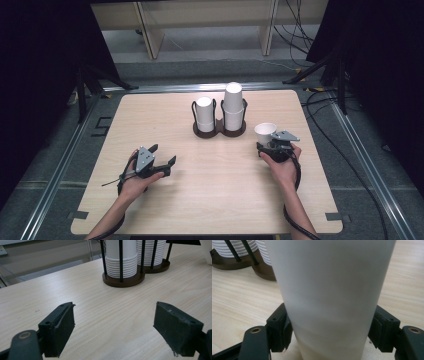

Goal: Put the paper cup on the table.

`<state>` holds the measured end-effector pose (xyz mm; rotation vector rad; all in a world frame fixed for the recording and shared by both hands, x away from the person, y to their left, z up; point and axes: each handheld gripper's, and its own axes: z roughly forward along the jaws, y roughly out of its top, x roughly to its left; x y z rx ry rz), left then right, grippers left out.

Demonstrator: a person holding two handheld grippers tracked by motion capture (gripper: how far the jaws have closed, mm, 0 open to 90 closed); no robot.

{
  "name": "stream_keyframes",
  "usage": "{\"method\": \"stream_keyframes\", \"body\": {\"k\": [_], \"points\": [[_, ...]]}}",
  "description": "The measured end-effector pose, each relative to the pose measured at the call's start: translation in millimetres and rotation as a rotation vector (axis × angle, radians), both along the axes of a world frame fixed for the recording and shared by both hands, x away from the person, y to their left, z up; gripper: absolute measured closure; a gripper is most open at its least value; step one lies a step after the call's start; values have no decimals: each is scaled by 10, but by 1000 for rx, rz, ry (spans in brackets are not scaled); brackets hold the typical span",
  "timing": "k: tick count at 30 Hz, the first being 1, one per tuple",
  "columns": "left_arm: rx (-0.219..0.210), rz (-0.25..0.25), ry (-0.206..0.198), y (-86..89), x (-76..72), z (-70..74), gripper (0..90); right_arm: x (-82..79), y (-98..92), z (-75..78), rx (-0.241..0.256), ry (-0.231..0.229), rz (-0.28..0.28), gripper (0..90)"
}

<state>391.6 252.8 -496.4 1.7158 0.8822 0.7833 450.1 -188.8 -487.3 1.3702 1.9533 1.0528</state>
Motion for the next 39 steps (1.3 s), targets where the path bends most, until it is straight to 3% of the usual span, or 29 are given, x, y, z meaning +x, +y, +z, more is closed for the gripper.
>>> {"method": "stream_keyframes", "body": {"k": [1, 2, 4, 5, 6, 9, 10, 12, 13, 14, 15, 16, 18, 19, 20, 24, 26, 28, 29, 30, 31, 34, 35, 39], "points": [[0, 0, -1, -1, 0, 0, 163, -19, 29, -5, 44, 26, -31, 290], [0, 0, -1, -1, -1, 0, 163, -28, 16, 1, 39, 35, -33, 275], [-1, 0, -1, -1, -1, -1, 163, -8, -20, -14, 26, 4, -19, 224], [0, 0, -1, -1, 0, 0, 163, -37, -7, -3, 26, 24, -40, 225], [0, 0, -1, -1, 0, 0, 163, -32, -24, -11, 31, 3, -30, 221], [1, -2, 1, 0, -3, 1, 163, -48, -52, -15, 29, -3, -25, 201], [1, -2, 1, 0, -4, 1, 163, -72, -33, -10, 38, 14, -47, 199], [8, 4, 11, 3, -15, 8, 163, -71, -64, -12, 13, 8, -24, 192], [9, 4, 10, 3, -15, 8, 163, -100, -45, -2, 33, 29, -57, 182], [8, 4, 10, 3, -16, 8, 163, -84, -76, -10, 6, 6, -38, 175], [8, 4, 11, 4, -16, 8, 163, -98, -46, -18, 40, 7, -61, 173], [7, 4, 10, 4, -16, 7, 163, -99, -79, -6, 12, -9, -37, 169], [6, 4, 12, 6, -17, 8, 163, -101, -78, -17, 28, -2, -41, 156], [6, 4, 11, 6, -17, 8, 163, -108, -86, -14, 24, -8, -39, 157], [5, 5, 12, 6, -18, 8, 163, -131, -64, -7, 56, 7, -51, 157], [6, 6, 10, 10, -21, 9, 162, -138, -103, -15, -1, -9, -39, 157], [5, 7, 9, 11, -21, 9, 162, -173, -102, 5, 27, 20, -28, 157], [2, 8, 8, 12, -22, 8, 162, -190, -119, -1, 22, 0, -35, 157], [0, 8, 7, 12, -22, 7, 162, -239, -94, 23, 54, 34, -62, 156], [-1, 10, 8, 13, -22, 7, 162, -227, -129, 13, 18, 1, -39, 156], [-1, 11, 7, 14, -23, 7, 162, -246, -126, 20, 18, 9, -47, 156], [-1, 12, 6, 16, -26, 7, 162, -325, -127, 35, 57, 20, -58, 156], [0, 12, 5, 17, -27, 7, 162, -323, -157, 36, 30, 11, -38, 156], [-7, 8, -5, 17, -23, 1, 162, -380, -169, 9, 25, 23, -45, 156]]}}
